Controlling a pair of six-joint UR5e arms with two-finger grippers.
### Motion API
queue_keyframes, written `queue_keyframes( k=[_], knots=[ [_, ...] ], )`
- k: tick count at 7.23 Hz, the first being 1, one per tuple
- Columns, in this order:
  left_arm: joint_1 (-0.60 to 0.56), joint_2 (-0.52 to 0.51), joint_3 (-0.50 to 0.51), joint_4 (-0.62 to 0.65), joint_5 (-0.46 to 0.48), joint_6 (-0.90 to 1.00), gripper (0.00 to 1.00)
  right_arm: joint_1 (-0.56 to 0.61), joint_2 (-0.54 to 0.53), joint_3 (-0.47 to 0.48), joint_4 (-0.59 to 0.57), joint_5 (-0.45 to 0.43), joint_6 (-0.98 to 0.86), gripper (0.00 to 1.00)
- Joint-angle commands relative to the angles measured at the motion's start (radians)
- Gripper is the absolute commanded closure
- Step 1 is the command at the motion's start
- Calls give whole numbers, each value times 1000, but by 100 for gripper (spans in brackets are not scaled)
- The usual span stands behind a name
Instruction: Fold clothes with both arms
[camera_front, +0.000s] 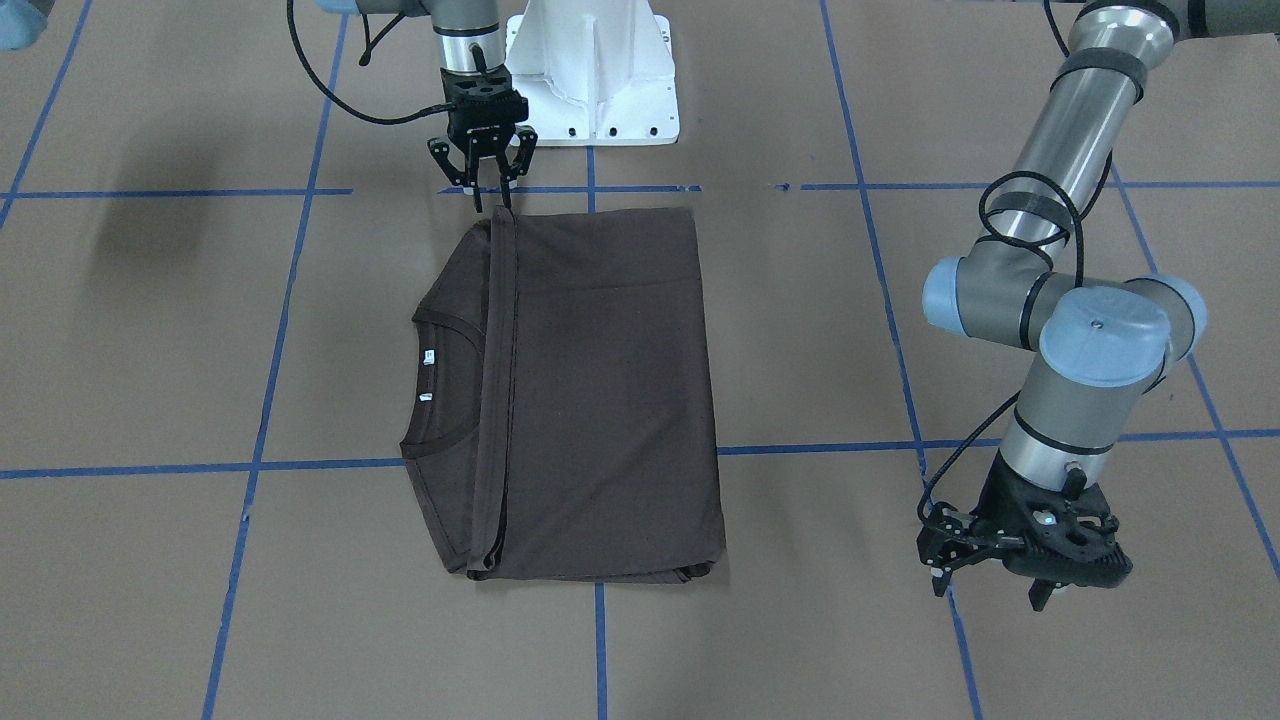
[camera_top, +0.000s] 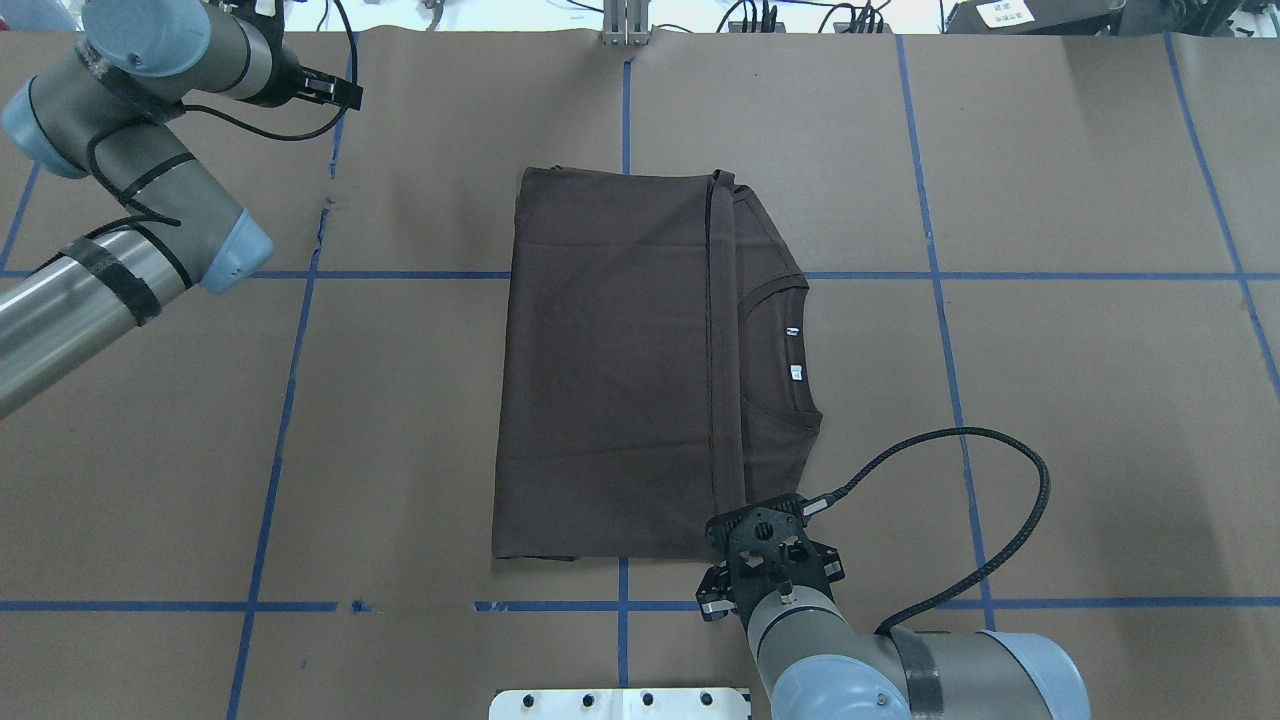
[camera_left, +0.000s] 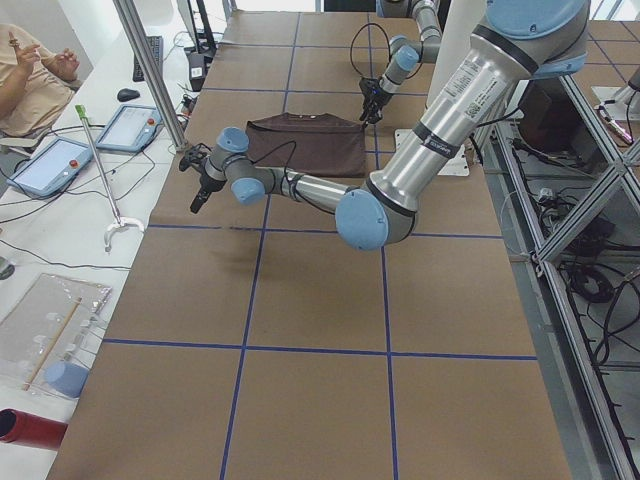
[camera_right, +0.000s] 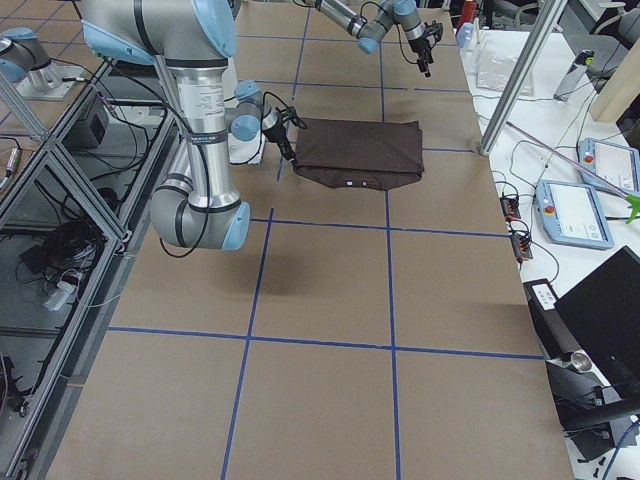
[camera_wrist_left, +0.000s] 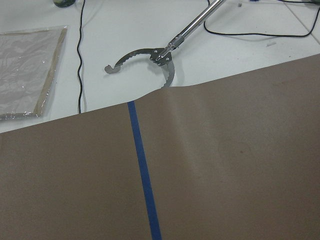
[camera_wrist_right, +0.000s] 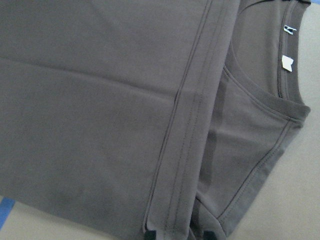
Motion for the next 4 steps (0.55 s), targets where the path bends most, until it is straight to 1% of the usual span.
queue_keyframes(
  k=[1, 4],
  knots=[
    [0, 3, -2, -1, 0, 2, 0, 0, 18, -16, 2, -3, -14, 62],
    [0, 3, 0, -1, 0, 0, 0, 0, 18, -16, 2, -3, -15, 61]
  ],
)
